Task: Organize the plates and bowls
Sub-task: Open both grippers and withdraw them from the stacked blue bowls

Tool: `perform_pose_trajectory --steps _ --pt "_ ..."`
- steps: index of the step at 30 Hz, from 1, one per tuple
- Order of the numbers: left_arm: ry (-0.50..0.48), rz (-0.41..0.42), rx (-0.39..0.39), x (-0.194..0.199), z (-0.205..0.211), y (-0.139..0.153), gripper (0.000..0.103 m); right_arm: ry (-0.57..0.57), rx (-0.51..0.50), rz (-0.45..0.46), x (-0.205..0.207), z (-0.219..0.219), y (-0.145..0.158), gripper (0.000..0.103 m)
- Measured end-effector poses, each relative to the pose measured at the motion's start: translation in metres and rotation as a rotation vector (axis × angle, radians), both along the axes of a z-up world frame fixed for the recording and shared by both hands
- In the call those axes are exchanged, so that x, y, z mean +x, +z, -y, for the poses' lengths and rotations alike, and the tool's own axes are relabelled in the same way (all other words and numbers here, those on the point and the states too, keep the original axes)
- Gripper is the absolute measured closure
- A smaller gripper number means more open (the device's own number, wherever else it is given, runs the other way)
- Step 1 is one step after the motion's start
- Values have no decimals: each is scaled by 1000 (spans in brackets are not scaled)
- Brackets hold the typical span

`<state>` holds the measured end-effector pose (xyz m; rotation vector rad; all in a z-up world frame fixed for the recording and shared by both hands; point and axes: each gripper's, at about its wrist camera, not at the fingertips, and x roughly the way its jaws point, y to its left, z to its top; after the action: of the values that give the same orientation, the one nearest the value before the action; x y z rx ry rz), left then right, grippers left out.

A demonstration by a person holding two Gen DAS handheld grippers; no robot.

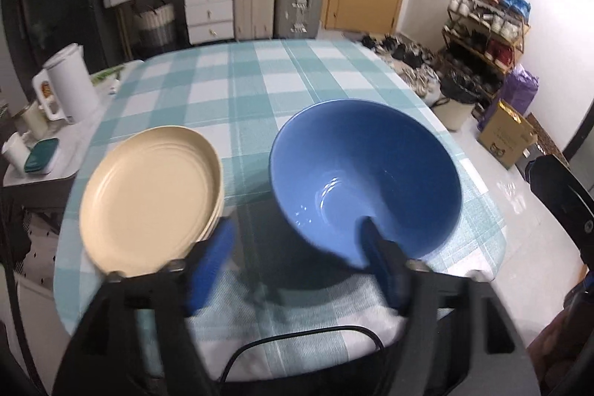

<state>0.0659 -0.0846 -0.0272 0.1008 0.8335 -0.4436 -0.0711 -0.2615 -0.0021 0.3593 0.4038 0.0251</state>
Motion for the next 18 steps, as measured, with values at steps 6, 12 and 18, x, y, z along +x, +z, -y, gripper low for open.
perform_pose_trajectory --steps 6,12,18 --pt "85 150 98 -33 -20 4 10 -43 -123 37 -27 -21 -5 2" --pt "249 226 -48 -64 -63 7 3 -78 -89 66 -47 -29 -15 1" --pt "297 287 -48 -79 -75 10 0 -116 20 -32 -50 -34 -31 1"
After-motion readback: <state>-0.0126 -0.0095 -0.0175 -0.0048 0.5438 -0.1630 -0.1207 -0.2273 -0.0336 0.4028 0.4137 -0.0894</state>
